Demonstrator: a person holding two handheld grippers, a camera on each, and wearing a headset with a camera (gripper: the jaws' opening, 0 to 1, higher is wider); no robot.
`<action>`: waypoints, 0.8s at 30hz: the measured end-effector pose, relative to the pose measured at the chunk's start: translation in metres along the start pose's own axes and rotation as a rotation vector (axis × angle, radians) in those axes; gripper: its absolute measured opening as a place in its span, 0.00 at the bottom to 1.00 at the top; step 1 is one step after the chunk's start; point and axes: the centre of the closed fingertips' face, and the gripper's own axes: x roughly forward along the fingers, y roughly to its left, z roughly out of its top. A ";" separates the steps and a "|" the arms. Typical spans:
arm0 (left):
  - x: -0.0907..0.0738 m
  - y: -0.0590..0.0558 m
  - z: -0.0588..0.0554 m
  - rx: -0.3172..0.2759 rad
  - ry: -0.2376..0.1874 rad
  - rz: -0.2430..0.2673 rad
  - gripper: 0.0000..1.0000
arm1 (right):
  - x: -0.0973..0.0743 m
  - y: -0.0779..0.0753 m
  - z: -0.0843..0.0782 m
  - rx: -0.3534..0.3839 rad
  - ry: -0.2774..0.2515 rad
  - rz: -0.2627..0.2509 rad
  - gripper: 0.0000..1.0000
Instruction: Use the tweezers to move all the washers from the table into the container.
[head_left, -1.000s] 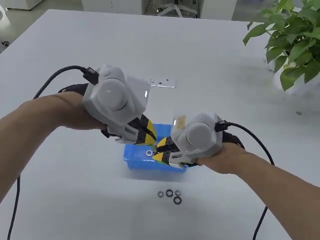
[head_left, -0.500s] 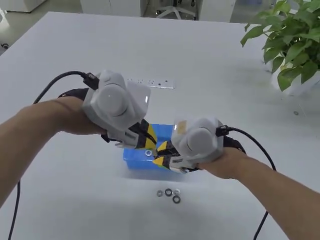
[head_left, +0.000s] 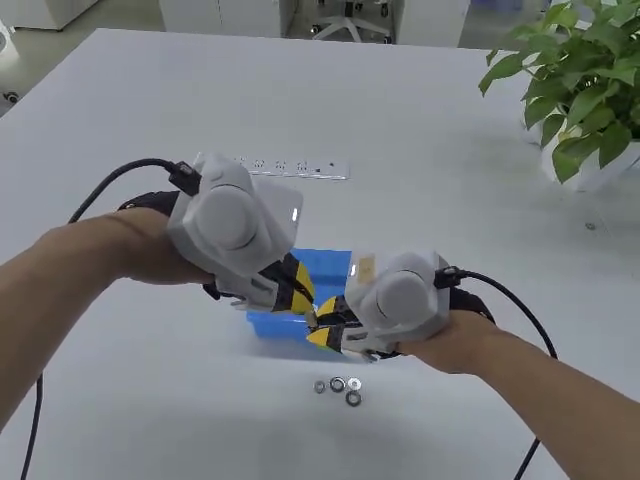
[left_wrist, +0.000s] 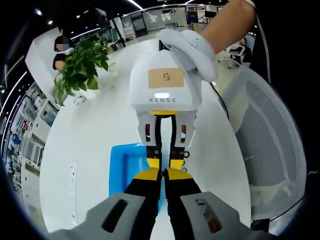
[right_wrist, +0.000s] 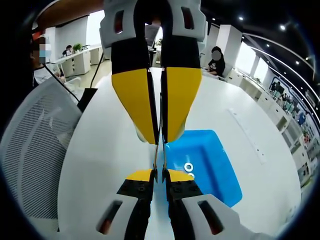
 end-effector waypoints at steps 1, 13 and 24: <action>0.001 -0.001 0.000 -0.001 0.000 -0.002 0.06 | 0.000 0.002 -0.001 0.003 0.000 0.002 0.11; 0.013 -0.013 -0.004 -0.005 0.006 -0.029 0.06 | 0.005 0.016 -0.012 0.021 0.006 0.023 0.11; 0.022 -0.023 -0.005 -0.012 0.007 -0.057 0.06 | 0.009 0.027 -0.022 0.037 0.015 0.041 0.11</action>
